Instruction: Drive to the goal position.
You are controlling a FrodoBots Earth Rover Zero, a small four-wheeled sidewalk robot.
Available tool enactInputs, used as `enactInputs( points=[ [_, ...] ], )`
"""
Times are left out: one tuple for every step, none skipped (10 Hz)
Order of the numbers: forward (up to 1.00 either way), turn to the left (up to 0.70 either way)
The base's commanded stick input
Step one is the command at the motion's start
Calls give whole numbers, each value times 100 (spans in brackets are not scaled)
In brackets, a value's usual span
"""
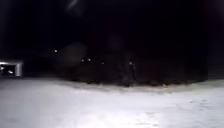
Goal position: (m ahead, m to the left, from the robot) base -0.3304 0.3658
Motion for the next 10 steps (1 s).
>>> enactInputs(
  points=[
    [0, -45],
    [0, -45],
    [0, -45],
    [0, -45],
    [0, -45],
    [0, -45],
    [0, -45],
    [0, -45],
    [0, -45],
    [0, -45]
  ],
)
